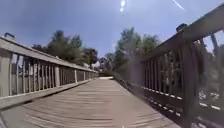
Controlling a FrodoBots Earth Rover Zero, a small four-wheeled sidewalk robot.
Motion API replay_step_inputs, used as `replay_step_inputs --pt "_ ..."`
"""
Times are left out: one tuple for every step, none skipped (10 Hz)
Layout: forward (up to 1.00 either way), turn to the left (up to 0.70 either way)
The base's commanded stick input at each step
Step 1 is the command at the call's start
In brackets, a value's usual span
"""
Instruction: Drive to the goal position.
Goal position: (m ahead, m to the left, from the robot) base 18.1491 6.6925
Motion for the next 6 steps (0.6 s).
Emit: replay_step_inputs --pt "0.7 0.0" --pt "0.7 0.0" --pt "0.7 0.0" --pt "0.7 0.0" --pt "0.7 0.0" --pt "0.7 0.0"
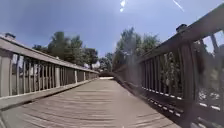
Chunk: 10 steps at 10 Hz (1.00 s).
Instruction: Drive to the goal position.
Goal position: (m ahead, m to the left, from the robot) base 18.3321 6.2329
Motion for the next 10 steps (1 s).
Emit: replay_step_inputs --pt "0.7 0.0" --pt "0.7 0.0" --pt "0.7 0.0" --pt "0.7 0.0" --pt "0.7 0.0" --pt "0.7 0.0" --pt "0.7 0.0" --pt "0.7 0.0" --pt "0.7 0.0" --pt "0.7 0.0"
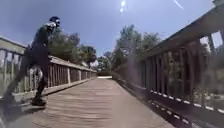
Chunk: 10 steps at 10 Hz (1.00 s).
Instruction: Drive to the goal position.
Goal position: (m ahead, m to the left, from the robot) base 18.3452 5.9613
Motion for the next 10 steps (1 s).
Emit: replay_step_inputs --pt "0.7 0.0" --pt "0.7 0.0" --pt "0.7 0.0" --pt "0.7 0.09" --pt "0.7 0.11" --pt "0.7 0.11" --pt "0.7 0.12" --pt "0.7 0.13" --pt "0.7 0.14" --pt "0.7 0.14"
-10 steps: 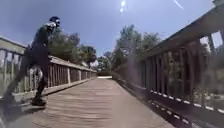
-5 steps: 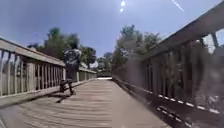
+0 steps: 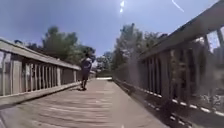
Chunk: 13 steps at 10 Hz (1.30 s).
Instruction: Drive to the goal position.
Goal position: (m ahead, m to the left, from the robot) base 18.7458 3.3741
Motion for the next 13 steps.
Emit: replay_step_inputs --pt "0.7 0.11" --pt "0.7 0.07" --pt "0.7 0.02" --pt "0.7 0.0" --pt "0.7 0.0" --pt "0.7 0.0" --pt "0.7 0.0" --pt "0.7 0.0" --pt "0.7 0.0" --pt "0.7 0.0" --pt "0.7 0.0" --pt "0.7 0.0" --pt "0.7 0.0"
